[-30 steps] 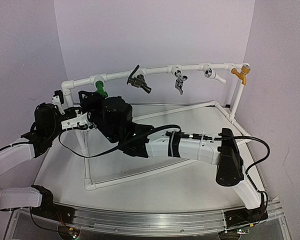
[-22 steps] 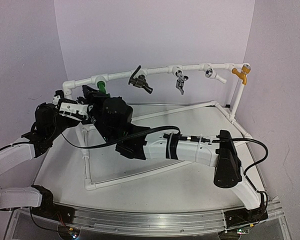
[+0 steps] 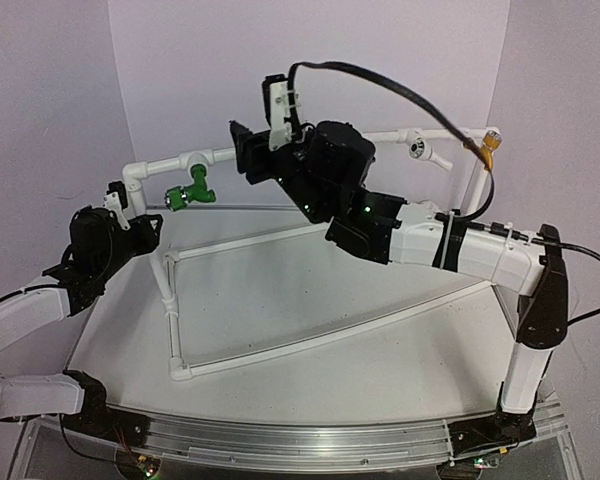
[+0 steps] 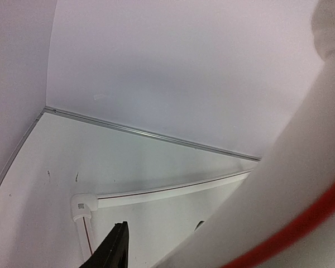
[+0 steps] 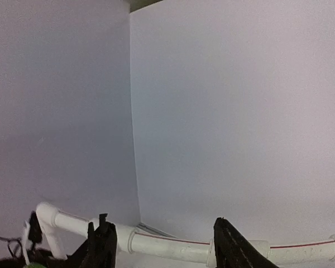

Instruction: Install the water faucets

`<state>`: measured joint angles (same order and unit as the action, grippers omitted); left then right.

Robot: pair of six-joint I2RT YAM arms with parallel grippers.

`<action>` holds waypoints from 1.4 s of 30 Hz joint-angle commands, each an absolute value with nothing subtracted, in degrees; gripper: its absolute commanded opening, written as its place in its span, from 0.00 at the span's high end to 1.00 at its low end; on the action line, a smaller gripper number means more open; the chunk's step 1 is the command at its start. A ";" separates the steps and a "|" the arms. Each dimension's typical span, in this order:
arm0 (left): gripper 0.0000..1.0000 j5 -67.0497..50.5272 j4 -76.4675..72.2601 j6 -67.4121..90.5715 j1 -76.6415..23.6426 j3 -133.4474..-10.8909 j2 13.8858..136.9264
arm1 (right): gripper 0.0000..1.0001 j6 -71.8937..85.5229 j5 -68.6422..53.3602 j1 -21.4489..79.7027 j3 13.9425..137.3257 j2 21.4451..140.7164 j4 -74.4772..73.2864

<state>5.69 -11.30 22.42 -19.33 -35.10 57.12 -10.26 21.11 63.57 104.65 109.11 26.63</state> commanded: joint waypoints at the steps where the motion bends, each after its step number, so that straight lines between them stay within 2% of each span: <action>1: 1.00 -3.01 -7.26 34.18 -21.01 -34.92 57.16 | 0.27 -34.08 11.92 69.43 107.02 107.33 9.42; 3: 1.00 -3.02 -7.24 34.10 -21.01 -34.92 57.33 | 0.19 -41.43 13.01 71.11 105.06 106.24 8.18; 6: 1.00 -3.40 -7.24 33.98 -21.01 -35.08 57.85 | 0.16 -51.12 14.51 72.95 102.28 105.04 8.09; 18: 1.00 -3.56 -7.24 33.84 -21.01 -35.07 57.85 | 0.13 -74.20 20.15 78.47 102.74 106.69 7.90; 25: 1.00 -3.73 -7.22 33.61 -21.03 -34.98 57.56 | 0.12 -96.34 32.57 78.63 111.09 117.65 15.60; 38: 1.00 -3.43 -7.23 33.93 -20.93 -34.28 56.34 | 0.14 -108.74 36.18 74.94 129.58 132.08 21.39; 42: 1.00 -3.66 -7.21 33.93 -20.92 -34.44 56.51 | 0.19 -107.91 36.88 74.19 131.04 132.94 22.10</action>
<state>5.77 -10.92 22.28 -19.20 -34.79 56.53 -106.44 34.39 74.99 127.63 131.77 17.37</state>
